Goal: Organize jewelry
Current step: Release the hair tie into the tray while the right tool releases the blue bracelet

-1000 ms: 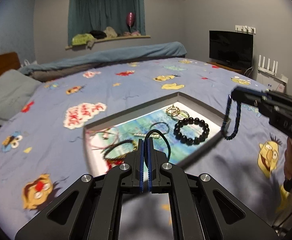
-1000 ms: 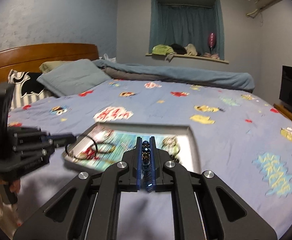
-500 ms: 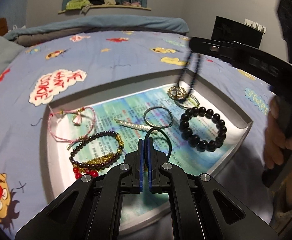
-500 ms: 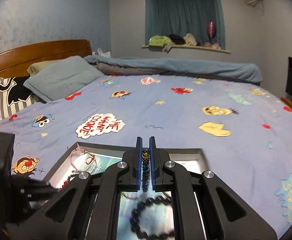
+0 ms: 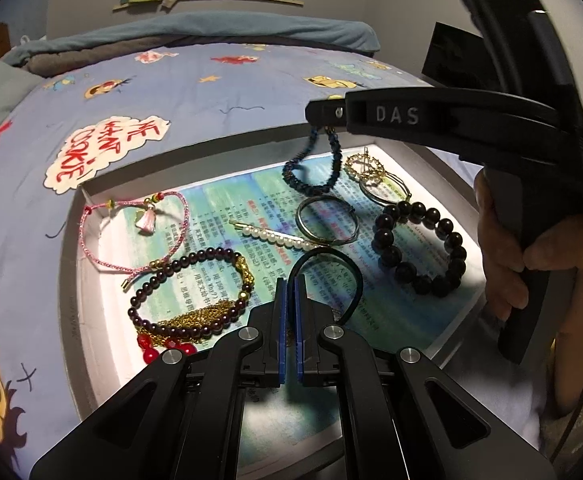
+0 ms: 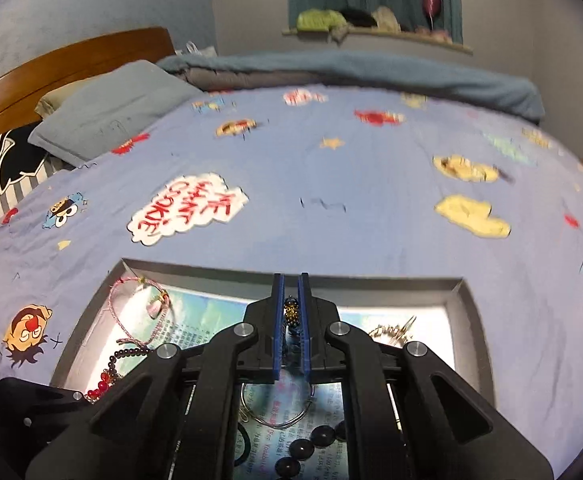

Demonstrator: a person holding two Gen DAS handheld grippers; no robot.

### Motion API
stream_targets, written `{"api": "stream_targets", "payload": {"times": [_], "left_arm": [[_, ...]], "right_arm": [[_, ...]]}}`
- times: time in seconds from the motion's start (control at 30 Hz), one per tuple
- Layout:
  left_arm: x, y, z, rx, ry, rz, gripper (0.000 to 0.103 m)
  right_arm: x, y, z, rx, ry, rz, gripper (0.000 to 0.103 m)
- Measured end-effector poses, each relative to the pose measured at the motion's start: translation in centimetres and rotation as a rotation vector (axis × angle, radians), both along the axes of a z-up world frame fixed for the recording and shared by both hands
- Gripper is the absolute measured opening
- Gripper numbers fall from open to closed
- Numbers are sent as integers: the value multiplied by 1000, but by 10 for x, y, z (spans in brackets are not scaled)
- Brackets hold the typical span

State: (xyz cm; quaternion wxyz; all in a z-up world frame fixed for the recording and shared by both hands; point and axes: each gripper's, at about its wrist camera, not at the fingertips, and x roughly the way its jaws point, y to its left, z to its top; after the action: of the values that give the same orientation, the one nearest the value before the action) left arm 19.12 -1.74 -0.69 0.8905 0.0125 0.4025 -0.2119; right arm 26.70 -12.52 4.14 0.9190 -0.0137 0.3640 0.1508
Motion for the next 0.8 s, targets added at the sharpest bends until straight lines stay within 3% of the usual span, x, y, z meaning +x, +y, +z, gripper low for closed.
{"api": "stream_targets", "payload": {"times": [0.27, 0.3, 0.4, 0.57, 0.8], "left_arm": [[2, 1, -1, 13, 4, 21, 4], [3, 1, -1, 14, 5, 22, 5], [0, -1, 1, 35, -10, 26, 20], [-11, -5, 15, 66, -54, 22, 21], [-28, 4, 31, 63, -96, 90, 54]], "right_arm": [[6, -7, -6, 9, 32, -18, 8], [5, -7, -4, 9, 24, -19, 13], [-1, -10, 2, 23, -1, -27, 33], [-11, -18, 14, 11, -30, -54, 33], [-43, -25, 34, -14, -55, -69, 45]]}}
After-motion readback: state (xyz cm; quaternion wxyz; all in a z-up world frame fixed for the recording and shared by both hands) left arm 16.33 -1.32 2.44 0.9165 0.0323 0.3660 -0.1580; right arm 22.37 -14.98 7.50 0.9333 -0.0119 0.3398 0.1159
